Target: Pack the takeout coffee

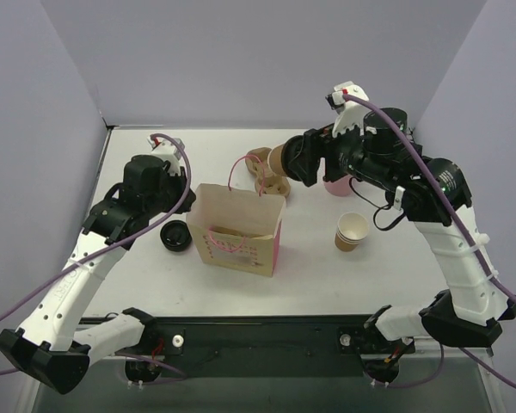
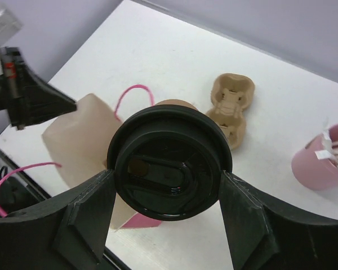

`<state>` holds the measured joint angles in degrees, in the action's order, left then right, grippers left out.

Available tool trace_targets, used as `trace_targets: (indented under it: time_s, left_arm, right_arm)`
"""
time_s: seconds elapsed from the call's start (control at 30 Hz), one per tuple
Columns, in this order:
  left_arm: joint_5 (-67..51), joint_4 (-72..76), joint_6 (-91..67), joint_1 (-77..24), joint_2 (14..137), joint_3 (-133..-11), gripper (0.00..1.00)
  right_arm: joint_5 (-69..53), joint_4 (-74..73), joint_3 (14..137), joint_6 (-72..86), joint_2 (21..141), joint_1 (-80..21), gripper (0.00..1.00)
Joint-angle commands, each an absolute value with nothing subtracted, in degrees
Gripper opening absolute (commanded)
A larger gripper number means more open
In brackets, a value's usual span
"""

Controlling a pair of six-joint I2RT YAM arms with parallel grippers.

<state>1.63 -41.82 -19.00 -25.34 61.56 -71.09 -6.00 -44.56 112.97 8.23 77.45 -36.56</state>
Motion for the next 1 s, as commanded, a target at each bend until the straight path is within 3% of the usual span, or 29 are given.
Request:
trace_targets:
  time_s: [0.0, 0.13, 0.8, 0.87, 0.93, 0.97]
  left_arm:
    - [0.00, -37.79, -18.81, -25.14, 61.87, -71.28, 0.16]
    - [-1.31, -37.35, -19.07, -25.05, 61.44, -71.02, 0.00]
    - [-7.21, -35.58, -19.60, -25.05, 53.70, -64.25, 0.00]
    - [-5.81, -37.35, -19.86, -25.05, 53.53, -64.68, 0.08]
    - [-5.19, -39.63, -19.60, -25.05, 53.09, -64.95, 0.30]
    - [-3.71, -40.51, -19.51, -25.05, 53.00, -65.47, 0.36]
  right_arm:
    - [-7.82, -44.57, 115.31, 3.36, 78.92, -43.40, 0.49]
    - [-10.80, -43.68, 115.58, 1.41, 80.85, -49.82, 0.49]
    - [-7.21, -41.66, 101.61, -6.15, 85.08, -58.97, 0.49]
    - [-6.24, -41.75, 100.12, -6.33, 85.17, -60.46, 0.49]
    - [-5.37, -42.01, 99.58, -6.33, 85.34, -61.69, 0.49]
    - [-5.19, -42.27, 99.32, -6.33, 85.34, -62.05, 0.49]
